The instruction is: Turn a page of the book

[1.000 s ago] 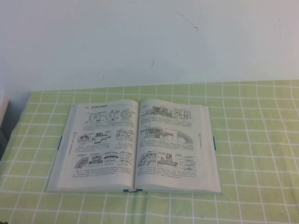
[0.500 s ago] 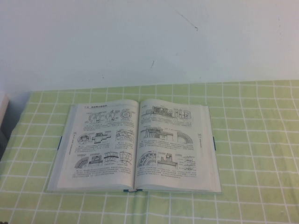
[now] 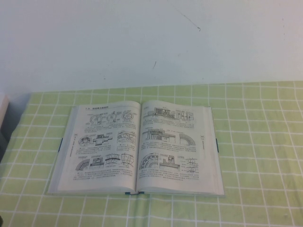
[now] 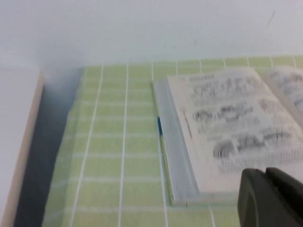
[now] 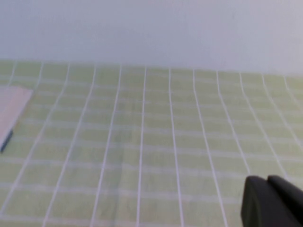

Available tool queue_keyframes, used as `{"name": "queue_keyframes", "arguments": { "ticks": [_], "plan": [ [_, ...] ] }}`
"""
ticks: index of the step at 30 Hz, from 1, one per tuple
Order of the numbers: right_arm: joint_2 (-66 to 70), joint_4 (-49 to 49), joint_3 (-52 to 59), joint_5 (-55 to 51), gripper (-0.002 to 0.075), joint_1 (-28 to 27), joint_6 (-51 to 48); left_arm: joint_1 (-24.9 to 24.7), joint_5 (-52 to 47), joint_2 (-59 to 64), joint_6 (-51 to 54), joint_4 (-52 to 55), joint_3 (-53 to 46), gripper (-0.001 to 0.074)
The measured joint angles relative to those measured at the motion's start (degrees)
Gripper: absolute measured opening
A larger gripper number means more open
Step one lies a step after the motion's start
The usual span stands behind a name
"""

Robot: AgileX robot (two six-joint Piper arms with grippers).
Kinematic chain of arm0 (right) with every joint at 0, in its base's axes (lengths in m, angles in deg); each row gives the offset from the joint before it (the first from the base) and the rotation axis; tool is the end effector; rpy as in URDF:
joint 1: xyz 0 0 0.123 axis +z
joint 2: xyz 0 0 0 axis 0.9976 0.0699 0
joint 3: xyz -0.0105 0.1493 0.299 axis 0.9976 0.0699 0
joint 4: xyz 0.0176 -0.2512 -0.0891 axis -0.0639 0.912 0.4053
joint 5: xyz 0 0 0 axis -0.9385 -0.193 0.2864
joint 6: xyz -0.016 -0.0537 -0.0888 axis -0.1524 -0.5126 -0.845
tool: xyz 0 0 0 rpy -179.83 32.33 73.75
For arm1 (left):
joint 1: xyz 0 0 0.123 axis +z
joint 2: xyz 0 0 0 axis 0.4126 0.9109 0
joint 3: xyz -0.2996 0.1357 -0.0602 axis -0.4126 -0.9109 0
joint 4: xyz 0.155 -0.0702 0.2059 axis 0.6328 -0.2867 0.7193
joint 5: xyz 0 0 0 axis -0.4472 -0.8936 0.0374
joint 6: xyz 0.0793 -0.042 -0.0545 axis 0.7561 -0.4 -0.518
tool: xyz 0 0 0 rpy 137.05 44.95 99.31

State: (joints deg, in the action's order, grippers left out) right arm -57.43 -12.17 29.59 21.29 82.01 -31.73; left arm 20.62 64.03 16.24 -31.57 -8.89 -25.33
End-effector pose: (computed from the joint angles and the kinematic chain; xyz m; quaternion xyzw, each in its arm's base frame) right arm 0.0342 -0.0054 0.1755 -0.0011 0.7746 -0.0632 0.6293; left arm 0.0346 -0.0073 0.1826 -0.0021 0.7576 -0.0757 0.6483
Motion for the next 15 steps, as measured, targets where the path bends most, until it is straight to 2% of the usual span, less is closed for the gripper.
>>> {"name": "queue_keyframes", "arguments": {
  "ticks": [10, 15],
  "plan": [
    [0.0, 0.0, 0.0, 36.42, -0.0003, 0.0, 0.11, 0.0, 28.27, 0.0, 0.0, 0.0, 0.0, -0.0004],
    [0.0, 0.0, 0.0, 47.96, -0.0003, 0.0, 0.22, 0.0, 36.16, 0.0, 0.0, -0.11, 0.0, -0.0004]
  ]
}}
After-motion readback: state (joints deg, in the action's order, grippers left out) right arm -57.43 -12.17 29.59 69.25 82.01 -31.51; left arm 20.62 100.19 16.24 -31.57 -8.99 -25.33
